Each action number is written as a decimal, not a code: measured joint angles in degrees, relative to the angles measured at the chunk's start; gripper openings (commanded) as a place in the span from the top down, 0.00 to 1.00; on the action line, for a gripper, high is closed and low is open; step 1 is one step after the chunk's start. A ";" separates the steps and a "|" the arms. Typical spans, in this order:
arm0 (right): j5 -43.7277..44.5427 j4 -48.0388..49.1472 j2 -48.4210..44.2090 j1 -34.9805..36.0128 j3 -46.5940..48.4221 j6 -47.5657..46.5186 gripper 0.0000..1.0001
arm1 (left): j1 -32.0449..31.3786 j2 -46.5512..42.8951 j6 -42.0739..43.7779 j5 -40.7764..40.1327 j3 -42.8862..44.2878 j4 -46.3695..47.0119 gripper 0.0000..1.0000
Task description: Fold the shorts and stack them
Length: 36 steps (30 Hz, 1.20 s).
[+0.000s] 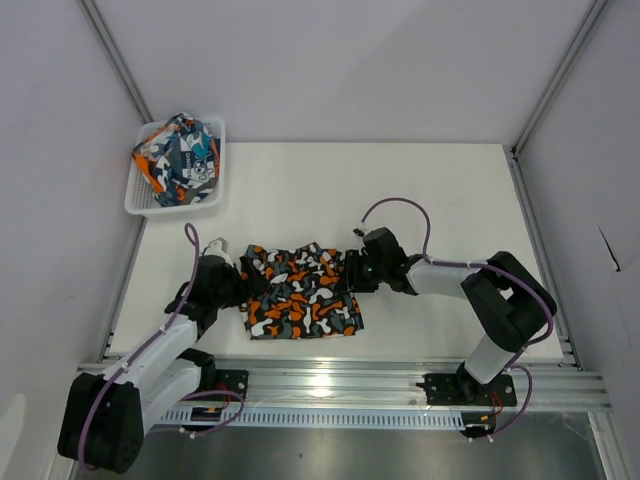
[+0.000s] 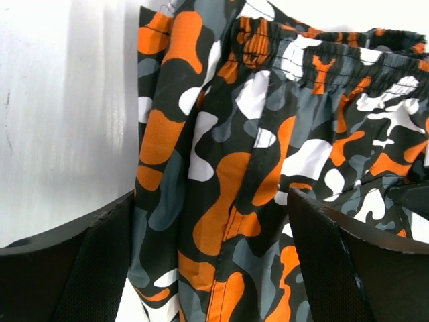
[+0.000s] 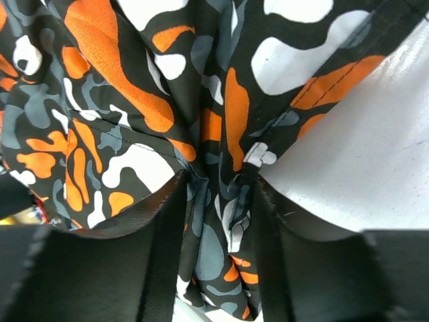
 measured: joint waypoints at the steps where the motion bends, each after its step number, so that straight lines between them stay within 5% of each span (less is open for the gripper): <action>1: 0.90 -0.55 0.17 0.52 0.37 0.07 0.61 | 0.00 0.20 -0.02 -0.09 0.00 -0.07 0.09; 12: 9.70 -2.58 2.10 6.56 3.48 3.48 0.73 | 0.00 -6.27 -4.72 -12.11 9.16 -17.31 0.01; 19: 13.77 0.74 7.32 12.17 8.15 8.66 0.72 | 0.00 -8.28 -7.21 -16.00 25.16 -28.94 0.01; 26: 14.99 2.56 18.88 17.14 21.62 11.98 0.72 | 0.00 -7.98 -6.95 -16.15 39.32 -33.81 0.01; 36: 16.39 3.45 35.15 22.93 43.80 17.38 0.67 | 0.00 -7.41 -4.68 -15.61 40.74 -37.68 0.01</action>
